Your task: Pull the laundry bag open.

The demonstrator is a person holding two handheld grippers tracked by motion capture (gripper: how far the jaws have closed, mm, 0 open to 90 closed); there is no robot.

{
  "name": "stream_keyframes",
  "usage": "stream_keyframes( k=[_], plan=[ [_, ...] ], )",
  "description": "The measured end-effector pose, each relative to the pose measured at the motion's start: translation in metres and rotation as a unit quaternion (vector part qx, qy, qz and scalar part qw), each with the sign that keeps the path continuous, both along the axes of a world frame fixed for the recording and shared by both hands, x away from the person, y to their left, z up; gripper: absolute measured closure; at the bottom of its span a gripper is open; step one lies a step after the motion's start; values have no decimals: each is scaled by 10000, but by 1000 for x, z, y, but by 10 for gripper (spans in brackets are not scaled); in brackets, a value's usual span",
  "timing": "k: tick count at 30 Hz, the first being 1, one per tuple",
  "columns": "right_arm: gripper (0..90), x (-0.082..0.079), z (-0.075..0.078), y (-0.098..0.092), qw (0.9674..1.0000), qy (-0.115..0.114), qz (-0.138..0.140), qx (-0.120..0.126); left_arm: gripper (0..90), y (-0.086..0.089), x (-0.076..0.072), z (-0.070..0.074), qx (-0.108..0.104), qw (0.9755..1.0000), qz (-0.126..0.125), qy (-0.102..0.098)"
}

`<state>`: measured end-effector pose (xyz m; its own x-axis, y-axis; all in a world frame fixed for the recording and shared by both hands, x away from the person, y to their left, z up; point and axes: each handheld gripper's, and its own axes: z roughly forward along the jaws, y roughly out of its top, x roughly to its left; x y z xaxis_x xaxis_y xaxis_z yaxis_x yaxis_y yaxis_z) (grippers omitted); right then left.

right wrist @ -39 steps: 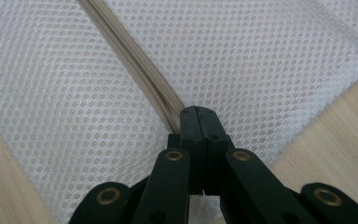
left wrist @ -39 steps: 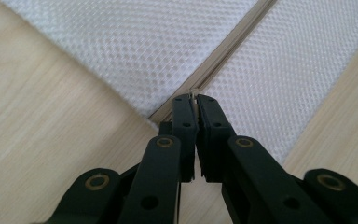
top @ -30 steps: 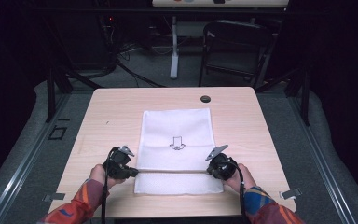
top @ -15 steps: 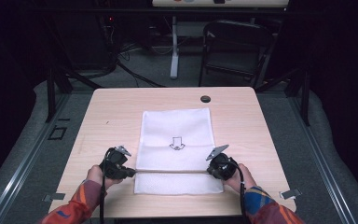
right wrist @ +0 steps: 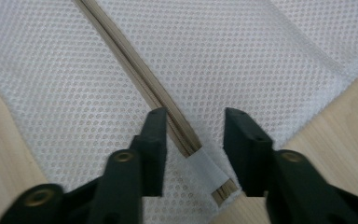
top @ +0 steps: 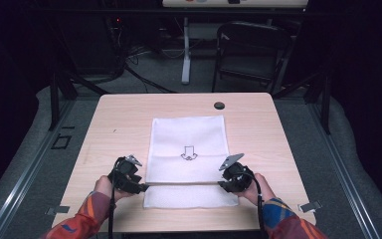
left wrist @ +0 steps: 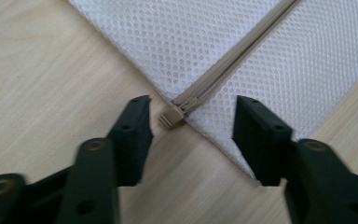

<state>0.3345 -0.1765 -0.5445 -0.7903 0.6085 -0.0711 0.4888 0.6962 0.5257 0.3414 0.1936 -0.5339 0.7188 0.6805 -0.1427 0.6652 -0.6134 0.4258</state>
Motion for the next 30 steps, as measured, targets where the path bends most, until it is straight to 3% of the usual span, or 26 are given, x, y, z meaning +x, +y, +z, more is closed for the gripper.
stream_keyframes(
  k=[4, 8, 12, 18, 24, 30],
  plan=[
    [306, -2, 7, -8, 9998, 97, -137, 50, 262, 5, -1, 7, -57, 9997, 146, -180],
    [157, -4, 16, -19, 9992, 67, -356, 174, 165, 10, -2, 11, -46, 9992, 286, -291],
    [107, -6, 23, -35, 9982, 26, -569, 204, 146, 20, -4, 15, -63, 9978, 486, -436],
    [52, -13, 29, -67, 9938, -83, -1055, 326, 108, 37, -6, 17, -55, 9950, 826, -557],
    [0, -19, 24, -96, 9900, 47, -1385, 281, 96, 50, -6, 16, -52, 9933, 1032, -515],
    [0, -22, 21, -109, 9879, 55, -1504, 380, 60, 54, -2, 11, 53, 9929, 1106, -428]
  ],
)
